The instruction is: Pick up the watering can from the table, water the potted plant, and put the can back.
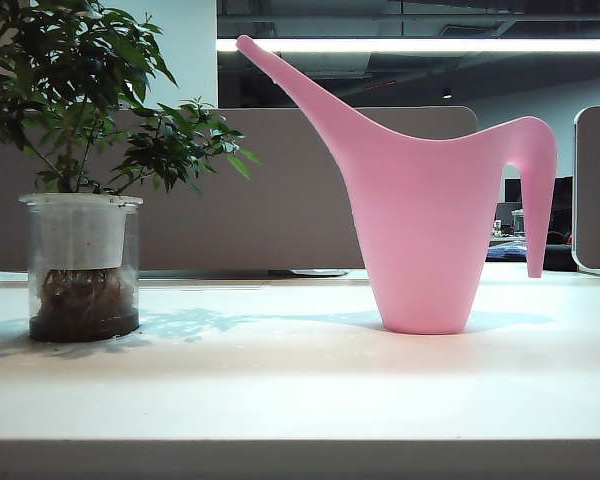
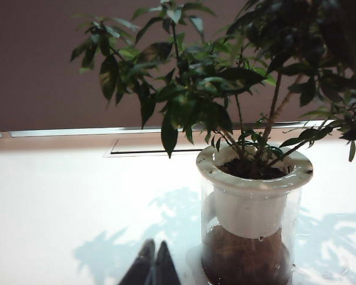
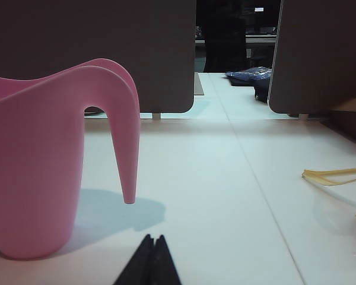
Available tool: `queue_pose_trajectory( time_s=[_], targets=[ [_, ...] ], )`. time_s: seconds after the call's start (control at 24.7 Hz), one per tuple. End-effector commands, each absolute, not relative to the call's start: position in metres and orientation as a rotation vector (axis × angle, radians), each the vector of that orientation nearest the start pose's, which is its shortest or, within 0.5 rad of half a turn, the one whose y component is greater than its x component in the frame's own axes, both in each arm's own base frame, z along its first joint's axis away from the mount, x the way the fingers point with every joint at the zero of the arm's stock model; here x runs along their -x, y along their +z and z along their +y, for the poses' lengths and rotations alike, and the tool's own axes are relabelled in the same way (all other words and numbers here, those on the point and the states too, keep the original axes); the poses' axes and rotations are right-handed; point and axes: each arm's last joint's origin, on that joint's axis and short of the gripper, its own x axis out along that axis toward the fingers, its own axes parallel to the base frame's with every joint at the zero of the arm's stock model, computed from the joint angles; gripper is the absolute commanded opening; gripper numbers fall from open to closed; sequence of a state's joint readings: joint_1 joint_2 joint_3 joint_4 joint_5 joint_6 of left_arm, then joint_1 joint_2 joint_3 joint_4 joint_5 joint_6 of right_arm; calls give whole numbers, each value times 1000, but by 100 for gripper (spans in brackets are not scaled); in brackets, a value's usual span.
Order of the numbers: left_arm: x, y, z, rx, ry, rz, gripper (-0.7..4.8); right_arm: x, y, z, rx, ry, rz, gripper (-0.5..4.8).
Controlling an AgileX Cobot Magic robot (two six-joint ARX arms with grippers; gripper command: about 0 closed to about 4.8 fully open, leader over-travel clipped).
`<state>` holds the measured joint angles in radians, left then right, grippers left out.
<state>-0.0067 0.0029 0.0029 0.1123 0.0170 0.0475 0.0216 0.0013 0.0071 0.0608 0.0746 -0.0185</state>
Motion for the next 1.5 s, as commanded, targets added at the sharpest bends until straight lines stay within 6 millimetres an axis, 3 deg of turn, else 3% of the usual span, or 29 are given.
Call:
queue_pose_trajectory(
  time_s=[0.04, 0.32, 0.49, 0.65, 0.69, 0.77, 0.97, 1.01, 1.1, 1.26, 1.34, 1.5],
  targets=[
    [-97, 178, -1, -42, -28, -127, -5, -97, 172, 0, 12, -52, -81, -8],
    [-96, 179, -1, -42, -27, -131, -5, -97, 173, 0, 11, -52, -87, -8],
    [-86, 204, -1, -3, -34, -35, -5, -88, 205, -3, -185, -135, -164, -9],
    [-70, 259, -3, -3, -100, -84, -5, -62, 272, -4, -174, -141, -211, -9],
    [-69, 280, -3, -4, -103, -102, -5, -54, 293, -4, -143, -145, -196, -9],
    [-68, 305, -4, -6, -130, -101, -5, -49, 313, -4, -117, -148, -180, -9],
    [-73, 368, -7, -8, -215, -93, -5, -52, 360, -4, -48, -151, -169, -9],
    [-78, 390, -9, 21, -274, -85, -5, -58, 373, -4, -32, -153, -159, -9],
    [-83, 414, -15, 54, -390, -45, -5, -66, 386, -3, -25, -136, -118, -9],
    [-86, 434, -23, 68, -534, 92, -5, -83, 394, -2, -12, -94, 21, -9],
    [-84, 450, -29, 41, -603, 175, -5, -100, 389, 0, 13, -77, 118, -9],
    [-86, 455, -36, -5, -636, 202, -5, -124, 378, 2, 18, -58, 203, -8]
  ],
)
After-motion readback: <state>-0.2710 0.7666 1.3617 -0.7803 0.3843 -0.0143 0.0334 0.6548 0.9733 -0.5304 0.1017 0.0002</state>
